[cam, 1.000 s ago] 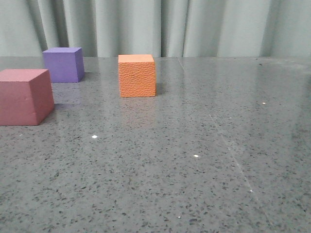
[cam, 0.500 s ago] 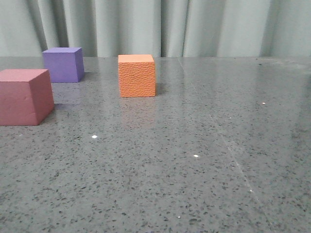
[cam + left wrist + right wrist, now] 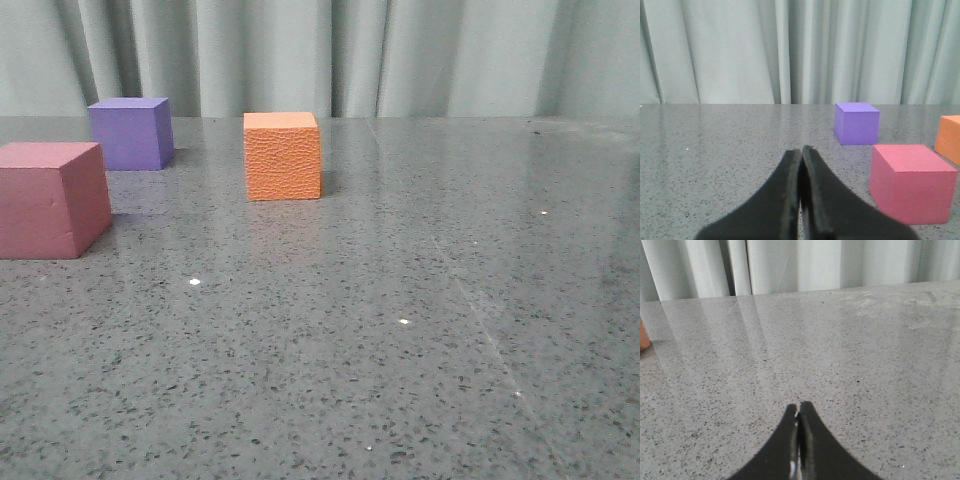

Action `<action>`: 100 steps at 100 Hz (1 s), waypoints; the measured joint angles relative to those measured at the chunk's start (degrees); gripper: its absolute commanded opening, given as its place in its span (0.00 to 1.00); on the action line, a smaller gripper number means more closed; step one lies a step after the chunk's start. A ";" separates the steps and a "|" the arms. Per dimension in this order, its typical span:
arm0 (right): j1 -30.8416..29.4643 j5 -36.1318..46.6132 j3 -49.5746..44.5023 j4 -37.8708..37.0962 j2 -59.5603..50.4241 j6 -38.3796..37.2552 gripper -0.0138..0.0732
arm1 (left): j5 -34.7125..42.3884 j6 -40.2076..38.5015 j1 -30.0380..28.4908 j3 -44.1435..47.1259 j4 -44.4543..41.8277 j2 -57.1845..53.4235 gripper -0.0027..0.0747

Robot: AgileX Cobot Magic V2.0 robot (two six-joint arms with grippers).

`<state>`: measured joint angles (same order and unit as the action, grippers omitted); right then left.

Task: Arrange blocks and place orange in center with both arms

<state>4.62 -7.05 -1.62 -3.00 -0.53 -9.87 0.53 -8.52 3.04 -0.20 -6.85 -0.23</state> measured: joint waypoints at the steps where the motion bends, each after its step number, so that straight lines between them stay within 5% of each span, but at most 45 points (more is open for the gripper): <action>1: 0.00 0.00 0.00 0.00 0.00 0.00 0.09 | -0.17 0.00 0.00 0.00 -0.02 0.00 0.01; 30: 0.00 0.00 0.00 0.00 0.00 0.00 0.09 | -15.09 -0.11 0.00 -11.71 2.35 2.42 0.01; 62: 0.00 0.00 0.00 0.00 0.00 0.00 0.09 | -34.71 -0.20 0.00 -34.82 3.30 22.05 0.01; 100: 0.00 0.00 0.00 0.00 0.00 0.00 0.09 | -37.57 -0.20 0.00 -41.76 4.04 30.75 0.01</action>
<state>4.62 -7.05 -1.62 -3.00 -0.53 -9.87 -37.04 -8.72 3.04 -41.96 -2.81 30.53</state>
